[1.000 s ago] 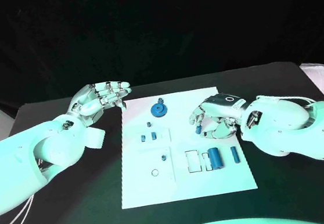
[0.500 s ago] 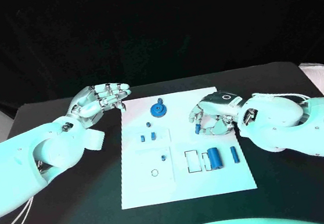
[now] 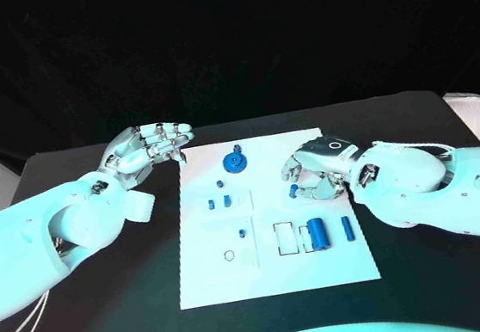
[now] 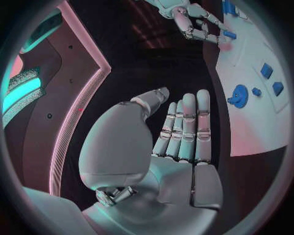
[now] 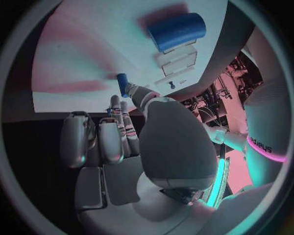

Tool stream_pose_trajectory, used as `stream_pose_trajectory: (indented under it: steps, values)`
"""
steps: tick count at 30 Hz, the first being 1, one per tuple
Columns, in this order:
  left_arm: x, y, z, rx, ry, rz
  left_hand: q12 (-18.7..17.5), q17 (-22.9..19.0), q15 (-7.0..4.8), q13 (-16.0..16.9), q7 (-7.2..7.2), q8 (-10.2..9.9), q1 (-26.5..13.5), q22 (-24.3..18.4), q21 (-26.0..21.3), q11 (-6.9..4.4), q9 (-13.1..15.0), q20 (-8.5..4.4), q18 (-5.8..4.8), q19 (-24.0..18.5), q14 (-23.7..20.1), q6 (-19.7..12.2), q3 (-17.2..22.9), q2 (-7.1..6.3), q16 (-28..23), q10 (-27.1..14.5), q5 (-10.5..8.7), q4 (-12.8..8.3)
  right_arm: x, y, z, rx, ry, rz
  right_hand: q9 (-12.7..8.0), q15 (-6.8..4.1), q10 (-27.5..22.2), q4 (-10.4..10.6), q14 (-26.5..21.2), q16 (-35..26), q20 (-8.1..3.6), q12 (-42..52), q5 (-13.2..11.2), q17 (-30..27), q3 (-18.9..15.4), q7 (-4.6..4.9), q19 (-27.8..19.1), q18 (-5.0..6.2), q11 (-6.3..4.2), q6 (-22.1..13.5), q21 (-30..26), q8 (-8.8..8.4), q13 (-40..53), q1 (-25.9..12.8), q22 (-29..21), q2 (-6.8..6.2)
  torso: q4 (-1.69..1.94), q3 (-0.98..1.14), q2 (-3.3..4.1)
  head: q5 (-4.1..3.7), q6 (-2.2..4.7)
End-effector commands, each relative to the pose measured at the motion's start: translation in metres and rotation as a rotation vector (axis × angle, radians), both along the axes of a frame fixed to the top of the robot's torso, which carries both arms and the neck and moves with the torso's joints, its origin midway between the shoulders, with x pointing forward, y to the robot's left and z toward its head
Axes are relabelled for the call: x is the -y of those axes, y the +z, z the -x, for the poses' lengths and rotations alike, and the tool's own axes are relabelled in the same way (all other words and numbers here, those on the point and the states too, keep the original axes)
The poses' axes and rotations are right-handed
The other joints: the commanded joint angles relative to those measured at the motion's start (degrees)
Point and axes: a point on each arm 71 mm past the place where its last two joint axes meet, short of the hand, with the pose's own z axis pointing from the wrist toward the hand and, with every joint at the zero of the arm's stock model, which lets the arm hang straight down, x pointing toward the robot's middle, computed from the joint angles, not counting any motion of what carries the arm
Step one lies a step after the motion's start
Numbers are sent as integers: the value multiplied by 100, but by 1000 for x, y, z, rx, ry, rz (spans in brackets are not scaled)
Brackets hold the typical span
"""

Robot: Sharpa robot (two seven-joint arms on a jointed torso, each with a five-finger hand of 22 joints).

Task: Assemble the parts on the task board

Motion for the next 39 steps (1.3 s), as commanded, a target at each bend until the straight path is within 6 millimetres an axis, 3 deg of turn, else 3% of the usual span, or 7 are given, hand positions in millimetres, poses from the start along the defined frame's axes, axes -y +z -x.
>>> stream_pose_trajectory:
  steps: [1, 7, 15, 20, 26, 29, 39]
  values:
    - [1, 1, 1, -3, -16, 14, 31, -10, 5, -8, 1, 20, 43, -5, -20, -4, -7, 27, 37, 20, -49, -20, -33, 15, 6, -56, -32, 12, -1, 0, 0, 17, -4, 11, -1, -2, 38, 6, 97, 24, 20, 28, -21, 6, 34, 8, 38, -66, -7, 51, -5, 25, 5, 41, 20, -32, 2, 1, -5, -3, -1]
    - [1, 0, 1, -4, -15, 13, 34, -11, 4, -9, 0, 27, 47, -6, -22, -4, -5, 27, 38, 21, -50, -14, -34, 20, 7, -58, -32, 12, -2, -6, 0, -17, 0, 44, 1, -7, 58, 23, 97, 30, 17, 40, -42, 5, 93, -7, 38, -66, -15, 85, -3, 34, 5, 38, 26, -60, 0, 0, -1, -3, -20]
    - [1, 0, 1, -6, -14, 11, 34, -11, 4, -9, 0, 27, 47, -6, -22, -4, -5, 27, 38, 21, -50, -14, -34, 20, 7, -58, -32, 12, -5, -12, 2, -45, 10, 47, 60, -55, 366, 96, 103, 63, -21, 156, -51, 16, 348, -40, 82, -89, -78, 387, 103, 168, 32, 15, 130, -48, 5, 6, -2, 4, -43]
    - [0, 0, 1, -8, -13, 10, 40, -14, 4, -9, -1, 38, 49, -9, -26, -4, -3, 28, 38, 23, -52, -7, -36, 29, 8, -63, -32, 17, -5, -14, 2, -54, 10, 52, 84, -78, 471, 115, 106, 73, -41, 168, -54, 19, 419, -59, 101, -99, -106, 475, 147, 211, 40, -2, 172, -45, -4, -3, -7, 2, -54]
    - [0, 0, 1, -9, -13, 9, 40, -14, 4, -9, -1, 38, 49, -9, -26, -4, -3, 28, 38, 23, -52, -7, -36, 29, 8, -63, -32, 17, -7, -12, 4, -34, 13, 24, 168, -149, 742, 132, 116, 102, -99, 197, -60, 42, 563, -144, 164, -134, -196, 699, 307, 346, 80, 11, 316, 87, -2, -3, -7, -8, -48]
    - [0, 0, 1, -10, -14, 9, 45, -15, 4, -9, -1, 45, 50, -11, -29, -4, -2, 28, 38, 24, -53, -2, -37, 40, 10, -65, -32, 22, -7, -8, 4, -6, 3, -16, 252, -202, 906, 88, 125, 120, -150, 189, -338, 53, 690, -198, 233, -176, -258, 807, 485, 450, 126, 71, 470, 219, 2, -3, -6, -14, -53]
    - [-1, -1, 0, -14, -11, 5, 45, -15, 4, -9, -1, 45, 50, -11, -29, -4, -2, 28, 38, 24, -53, -2, -37, 40, 10, -65, -32, 22, -1, -3, 4, -5, -71, -132, 439, -262, 1150, -35, 126, 124, -210, 178, -317, 37, 819, -233, 327, -234, -327, 849, 742, 611, 227, 105, 690, 278, 1, -5, -14, -16, -47]
